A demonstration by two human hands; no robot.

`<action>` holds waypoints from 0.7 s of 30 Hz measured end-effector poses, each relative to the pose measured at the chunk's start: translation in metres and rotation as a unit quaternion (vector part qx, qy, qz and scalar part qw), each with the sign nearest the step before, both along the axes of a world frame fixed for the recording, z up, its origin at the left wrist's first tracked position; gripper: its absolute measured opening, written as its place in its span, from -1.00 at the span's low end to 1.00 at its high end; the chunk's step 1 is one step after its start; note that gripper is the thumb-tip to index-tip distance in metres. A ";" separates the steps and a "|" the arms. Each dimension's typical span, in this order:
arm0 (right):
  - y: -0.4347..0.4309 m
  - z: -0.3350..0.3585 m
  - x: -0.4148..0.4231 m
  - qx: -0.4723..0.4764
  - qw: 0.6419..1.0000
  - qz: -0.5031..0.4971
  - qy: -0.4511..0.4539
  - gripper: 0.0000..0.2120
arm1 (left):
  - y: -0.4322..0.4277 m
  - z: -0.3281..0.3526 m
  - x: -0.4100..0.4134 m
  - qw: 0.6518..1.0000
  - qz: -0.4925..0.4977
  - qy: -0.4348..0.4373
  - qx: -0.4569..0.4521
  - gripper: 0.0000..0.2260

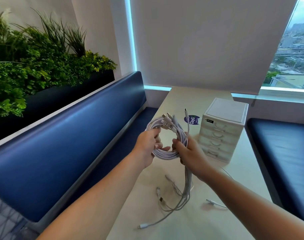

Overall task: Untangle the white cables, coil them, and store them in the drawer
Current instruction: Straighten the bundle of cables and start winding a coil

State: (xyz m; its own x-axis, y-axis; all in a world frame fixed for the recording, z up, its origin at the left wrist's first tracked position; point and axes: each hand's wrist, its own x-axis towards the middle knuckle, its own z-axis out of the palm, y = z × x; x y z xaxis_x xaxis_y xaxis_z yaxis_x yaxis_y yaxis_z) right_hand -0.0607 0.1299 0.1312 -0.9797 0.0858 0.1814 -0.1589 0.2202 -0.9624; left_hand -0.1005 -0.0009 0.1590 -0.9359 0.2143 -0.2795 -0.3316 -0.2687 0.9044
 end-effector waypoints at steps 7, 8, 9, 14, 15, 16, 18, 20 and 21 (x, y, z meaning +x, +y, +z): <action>0.023 0.008 -0.004 0.169 0.982 0.072 -0.033 -0.90 | -0.021 0.002 -0.011 0.961 -0.075 0.093 -0.250 -0.96; 0.023 0.010 -0.004 0.182 0.980 0.079 -0.032 -0.90 | -0.023 0.003 -0.013 0.954 -0.082 0.105 -0.269 -0.96; 0.024 0.012 -0.004 0.191 0.978 0.083 -0.031 -0.91 | -0.024 0.004 -0.015 0.949 -0.091 0.114 -0.279 -0.94; 0.028 0.020 -0.002 0.229 0.966 0.115 -0.032 -0.93 | -0.027 0.014 -0.019 0.916 -0.157 0.165 -0.331 -0.79; 0.029 0.022 0.000 0.230 0.965 0.121 -0.038 -0.93 | -0.027 0.016 -0.020 0.911 -0.173 0.157 -0.340 -0.77; 0.030 0.022 0.000 0.233 0.963 0.128 -0.043 -0.92 | -0.029 0.018 -0.020 0.906 -0.194 0.147 -0.346 -0.75; 0.032 0.022 0.001 0.254 0.955 0.144 -0.048 -0.91 | -0.033 0.022 -0.021 0.887 -0.250 0.144 -0.360 -0.77; 0.034 0.021 0.001 0.296 0.940 0.165 -0.042 -0.95 | -0.036 0.026 -0.019 0.851 -0.299 0.188 -0.389 -0.79; 0.035 0.021 0.002 0.312 0.933 0.176 -0.037 -0.95 | -0.036 0.027 -0.017 0.837 -0.310 0.212 -0.399 -0.80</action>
State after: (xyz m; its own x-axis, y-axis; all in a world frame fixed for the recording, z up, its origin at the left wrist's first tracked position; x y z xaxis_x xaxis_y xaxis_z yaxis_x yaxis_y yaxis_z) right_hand -0.0592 0.1647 0.1522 -0.9395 -0.3421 0.0188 -0.2641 0.6881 -0.6759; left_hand -0.1178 -0.0369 0.1857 -0.7648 0.5991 -0.2369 0.2121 0.5813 0.7856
